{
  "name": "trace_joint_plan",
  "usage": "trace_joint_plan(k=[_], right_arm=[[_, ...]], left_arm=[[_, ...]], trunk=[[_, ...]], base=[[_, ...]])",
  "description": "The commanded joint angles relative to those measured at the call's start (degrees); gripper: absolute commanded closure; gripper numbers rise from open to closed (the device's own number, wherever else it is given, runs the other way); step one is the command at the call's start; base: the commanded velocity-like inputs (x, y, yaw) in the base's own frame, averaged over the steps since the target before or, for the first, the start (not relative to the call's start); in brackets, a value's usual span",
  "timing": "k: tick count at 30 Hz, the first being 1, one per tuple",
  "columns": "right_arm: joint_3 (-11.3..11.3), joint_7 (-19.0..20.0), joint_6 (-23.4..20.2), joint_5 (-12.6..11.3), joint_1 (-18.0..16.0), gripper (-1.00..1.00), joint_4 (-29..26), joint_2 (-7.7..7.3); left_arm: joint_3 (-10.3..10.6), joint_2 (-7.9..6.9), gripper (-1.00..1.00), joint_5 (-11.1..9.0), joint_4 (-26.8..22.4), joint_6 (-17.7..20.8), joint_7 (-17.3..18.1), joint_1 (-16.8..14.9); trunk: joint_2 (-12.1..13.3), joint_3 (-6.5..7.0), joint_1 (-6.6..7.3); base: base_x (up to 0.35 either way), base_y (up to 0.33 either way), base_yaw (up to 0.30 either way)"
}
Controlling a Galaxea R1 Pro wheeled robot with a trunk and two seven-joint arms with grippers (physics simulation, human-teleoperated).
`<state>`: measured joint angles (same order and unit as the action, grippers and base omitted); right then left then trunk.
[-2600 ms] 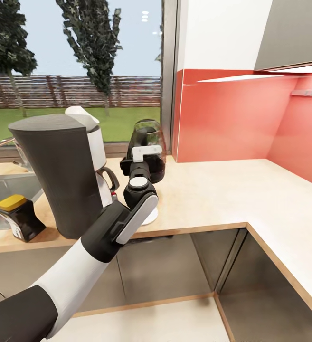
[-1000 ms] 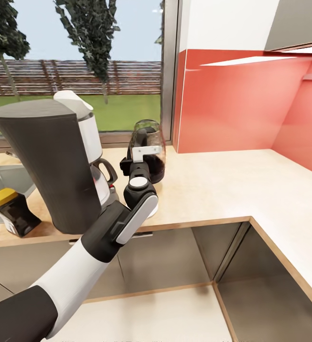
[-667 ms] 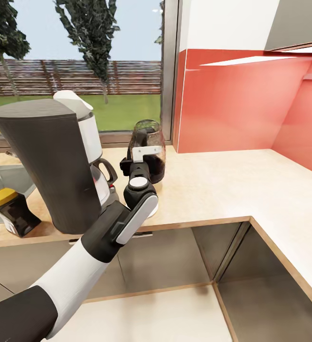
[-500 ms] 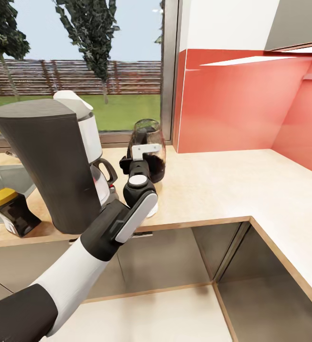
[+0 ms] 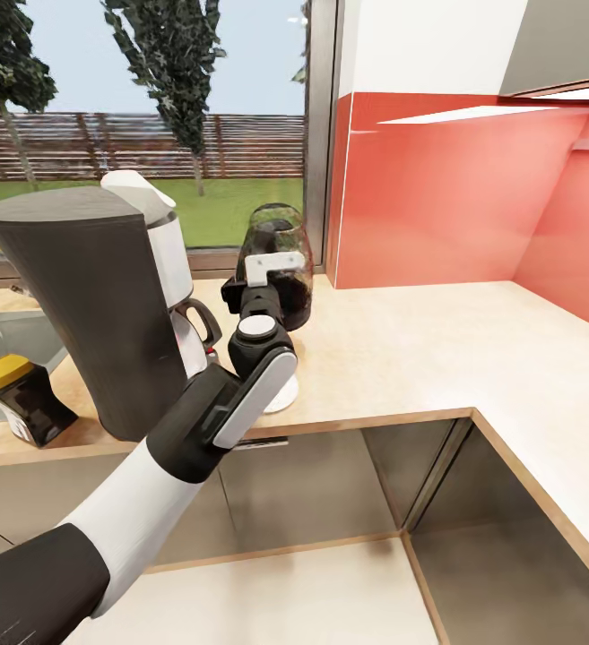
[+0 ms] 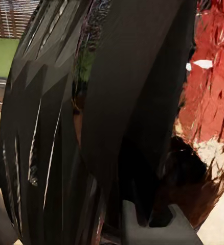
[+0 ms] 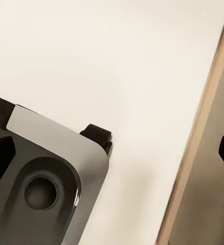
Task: Set up a coffee station on the kitchen countertop: keep the coffee maker on the countertop, move the bottle of coffee from the kitchen shelf to the counter next to the coffee maker, place a paper coffee filter on top of the coffee maker, put the saucer next to the coffee maker with the coffee cup on the saucer, and place the electric kettle next to the coffee maker.
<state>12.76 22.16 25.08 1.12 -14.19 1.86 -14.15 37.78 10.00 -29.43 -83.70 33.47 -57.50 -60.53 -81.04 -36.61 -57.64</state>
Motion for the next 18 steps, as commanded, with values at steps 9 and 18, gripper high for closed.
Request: trace_joint_plan(k=[9,18], right_arm=[[0.07,0.07,0.51,0.11,-0.14,-1.0,-0.09,0.0],[0.07,0.07,0.51,0.27,-0.14,-1.0,-0.09,0.0]], left_arm=[[0.48,0.0,1.0,-3.47,0.94,-1.07,-0.53,5.69],[0.45,0.0,1.0,-3.6,1.46,-1.13,-0.51,5.78]], trunk=[[-0.03,-0.05,0.0],[-0.03,-0.05,0.0]], base=[[0.0,0.0,0.0],[0.0,0.0,0.0]])
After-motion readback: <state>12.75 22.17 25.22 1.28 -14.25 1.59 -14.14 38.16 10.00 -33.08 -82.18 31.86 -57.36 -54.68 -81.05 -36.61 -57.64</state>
